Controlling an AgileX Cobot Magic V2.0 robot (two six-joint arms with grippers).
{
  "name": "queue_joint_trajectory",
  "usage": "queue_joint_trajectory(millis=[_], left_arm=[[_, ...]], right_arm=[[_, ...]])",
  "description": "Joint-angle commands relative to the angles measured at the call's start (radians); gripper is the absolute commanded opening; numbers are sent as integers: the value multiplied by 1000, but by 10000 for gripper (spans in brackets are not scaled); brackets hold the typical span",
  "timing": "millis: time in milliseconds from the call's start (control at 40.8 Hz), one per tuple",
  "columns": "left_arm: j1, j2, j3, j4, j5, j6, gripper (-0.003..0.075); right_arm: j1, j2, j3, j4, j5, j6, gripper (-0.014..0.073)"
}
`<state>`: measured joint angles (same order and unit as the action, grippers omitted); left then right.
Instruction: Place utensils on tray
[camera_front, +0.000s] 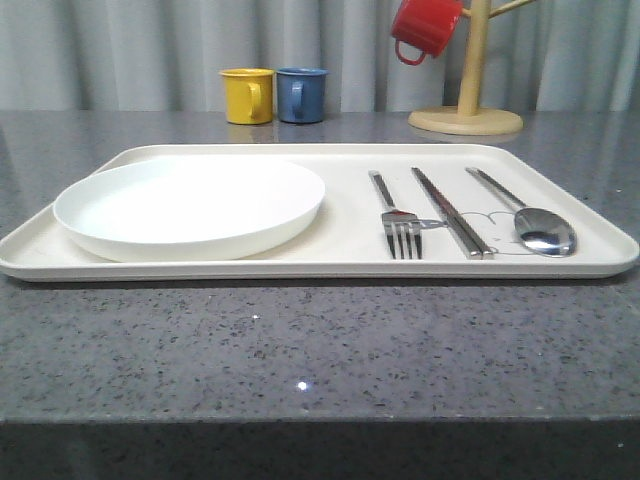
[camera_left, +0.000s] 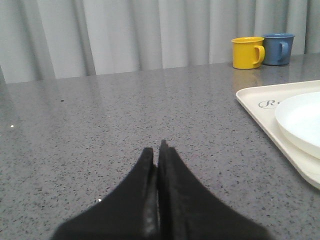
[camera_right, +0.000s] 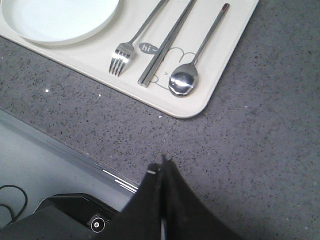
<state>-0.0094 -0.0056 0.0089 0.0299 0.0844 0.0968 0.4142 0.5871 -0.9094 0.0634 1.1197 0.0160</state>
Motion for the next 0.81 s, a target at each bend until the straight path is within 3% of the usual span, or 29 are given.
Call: queue_joint_trajectory(millis=[0, 196, 270, 540, 785], left_arm=[[-7, -25, -1, -8, -84, 2, -18], [-7, -25, -1, -8, -84, 2, -18], [-7, -25, -1, -8, -84, 2, -18], [-7, -25, -1, -8, -84, 2, -18], [-7, -25, -1, -8, -84, 2, -18]], right_arm=[[2, 3, -24, -4, -55, -10, -68], [-3, -14, -16, -4, -57, -10, -68], [-67, -60, 19, -10, -101, -10, -68], [-316, -342, 357, -34, -555, -10, -68], [-415, -525, 638, -15, -760, -10, -68]])
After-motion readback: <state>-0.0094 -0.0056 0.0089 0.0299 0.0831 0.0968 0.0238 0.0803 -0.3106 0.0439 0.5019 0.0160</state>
